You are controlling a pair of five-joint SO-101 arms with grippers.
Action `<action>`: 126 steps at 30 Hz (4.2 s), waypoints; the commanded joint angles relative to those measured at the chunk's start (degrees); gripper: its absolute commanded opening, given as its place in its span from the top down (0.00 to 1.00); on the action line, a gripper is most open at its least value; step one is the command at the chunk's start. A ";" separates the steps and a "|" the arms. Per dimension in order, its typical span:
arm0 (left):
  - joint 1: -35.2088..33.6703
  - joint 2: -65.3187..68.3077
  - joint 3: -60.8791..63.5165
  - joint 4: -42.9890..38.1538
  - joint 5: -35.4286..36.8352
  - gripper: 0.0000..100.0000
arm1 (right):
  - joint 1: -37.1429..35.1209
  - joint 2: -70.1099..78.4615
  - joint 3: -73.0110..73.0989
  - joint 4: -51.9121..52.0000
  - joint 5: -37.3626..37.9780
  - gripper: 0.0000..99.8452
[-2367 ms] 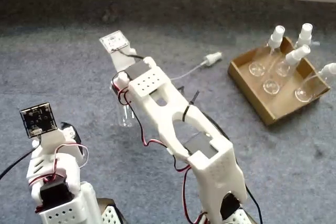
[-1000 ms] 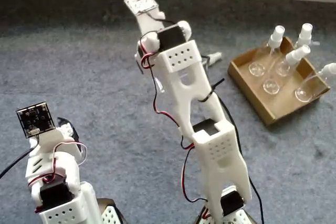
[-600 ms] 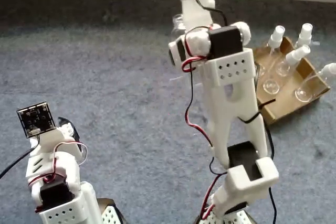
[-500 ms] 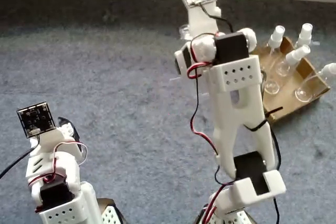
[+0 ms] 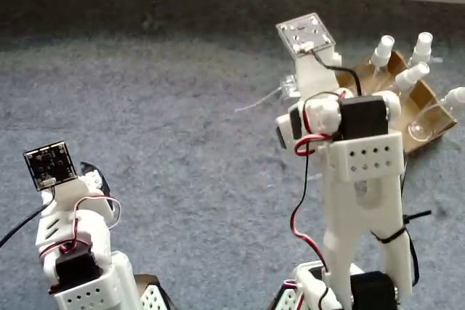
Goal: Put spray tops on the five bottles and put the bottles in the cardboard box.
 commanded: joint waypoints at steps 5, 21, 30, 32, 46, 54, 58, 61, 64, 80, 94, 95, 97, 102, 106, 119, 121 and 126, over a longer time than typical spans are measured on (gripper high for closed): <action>1.10 -0.57 -1.36 -0.88 -0.62 0.99 | 1.01 -15.96 24.22 -14.64 1.32 0.93; 1.10 -0.57 -1.36 -0.88 -0.62 0.99 | 1.01 -29.76 67.74 -52.44 1.32 0.93; 1.10 -0.57 -1.36 -0.88 -0.62 0.99 | 1.27 -22.64 68.09 -55.08 3.87 0.93; 1.10 -0.57 -1.36 -0.88 -0.62 0.99 | 1.36 -18.77 65.80 -56.31 3.87 0.93; 1.10 -0.57 -1.36 -1.05 -0.62 0.99 | 1.36 -4.62 63.96 -67.03 4.13 0.93; 1.10 -0.57 -1.36 -1.05 -0.62 0.99 | 1.36 0.75 63.87 -67.12 4.13 0.93; 1.10 -0.57 -1.36 -1.05 -0.62 0.99 | 1.36 1.54 63.87 -69.58 4.13 0.93; 1.10 -0.57 -1.36 -1.05 -0.62 0.99 | 1.36 1.54 64.04 -71.87 4.13 0.93; 1.10 -0.57 -1.36 -1.05 -0.62 0.99 | 1.36 1.54 64.13 -71.87 4.13 0.93; 6.73 -0.48 -1.27 -0.88 -0.62 0.99 | 1.36 1.54 64.40 -71.78 4.13 0.93; 6.81 -0.48 0.57 -1.32 -0.62 0.99 | 1.01 0.92 61.67 -57.63 6.68 0.72; 6.81 -0.48 0.57 -1.32 -0.70 0.99 | 1.01 0.92 60.62 -55.96 8.18 0.71; 6.81 -0.48 0.57 -1.32 -0.70 0.99 | 1.19 0.92 58.33 -52.88 9.05 0.71; 6.81 -0.48 0.57 -1.32 -0.70 0.99 | 1.01 0.92 53.41 -48.66 9.41 0.71; 6.81 -0.48 0.57 -1.32 -0.70 0.99 | 0.92 1.54 48.57 -46.20 9.41 0.71; 6.90 -0.48 0.75 -1.32 -0.70 0.99 | -0.92 14.81 32.48 -34.24 8.97 0.71; 6.90 -0.48 0.75 -1.32 -0.70 0.99 | -0.92 17.98 31.08 -34.24 8.97 0.71; 6.90 -0.48 0.75 -1.32 -0.70 0.99 | -0.92 21.32 30.55 -34.68 8.97 0.71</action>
